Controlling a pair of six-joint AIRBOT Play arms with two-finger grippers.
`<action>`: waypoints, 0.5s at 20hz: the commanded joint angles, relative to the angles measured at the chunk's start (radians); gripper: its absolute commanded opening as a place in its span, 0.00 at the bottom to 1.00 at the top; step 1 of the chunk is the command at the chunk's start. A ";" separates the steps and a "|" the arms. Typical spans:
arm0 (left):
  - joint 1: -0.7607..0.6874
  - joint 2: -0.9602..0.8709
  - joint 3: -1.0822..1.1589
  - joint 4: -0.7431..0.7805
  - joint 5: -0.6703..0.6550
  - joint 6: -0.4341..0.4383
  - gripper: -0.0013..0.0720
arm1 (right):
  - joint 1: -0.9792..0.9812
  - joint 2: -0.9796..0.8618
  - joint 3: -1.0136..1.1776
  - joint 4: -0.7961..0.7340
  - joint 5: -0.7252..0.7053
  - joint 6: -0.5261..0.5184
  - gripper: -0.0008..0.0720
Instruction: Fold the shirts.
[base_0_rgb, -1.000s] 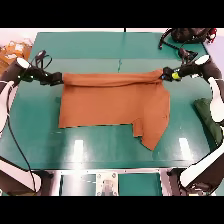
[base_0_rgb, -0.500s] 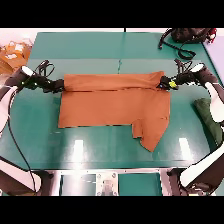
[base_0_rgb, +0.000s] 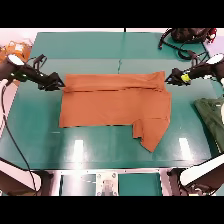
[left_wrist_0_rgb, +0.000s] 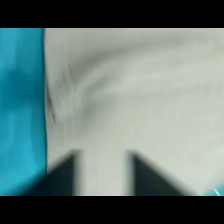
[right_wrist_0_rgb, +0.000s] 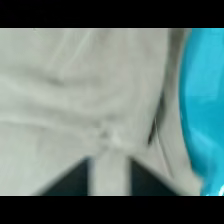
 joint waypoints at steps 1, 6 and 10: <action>0.023 0.013 0.051 0.016 -0.243 -0.064 0.04 | -0.058 0.079 -0.035 -0.004 0.160 0.053 0.07; -0.014 0.167 -0.056 0.157 -0.279 -0.097 0.04 | -0.103 0.409 -0.447 -0.172 0.113 0.075 0.03; -0.087 0.515 -0.469 0.231 -0.040 -0.136 0.04 | -0.175 0.727 -0.893 -0.201 -0.002 0.148 0.08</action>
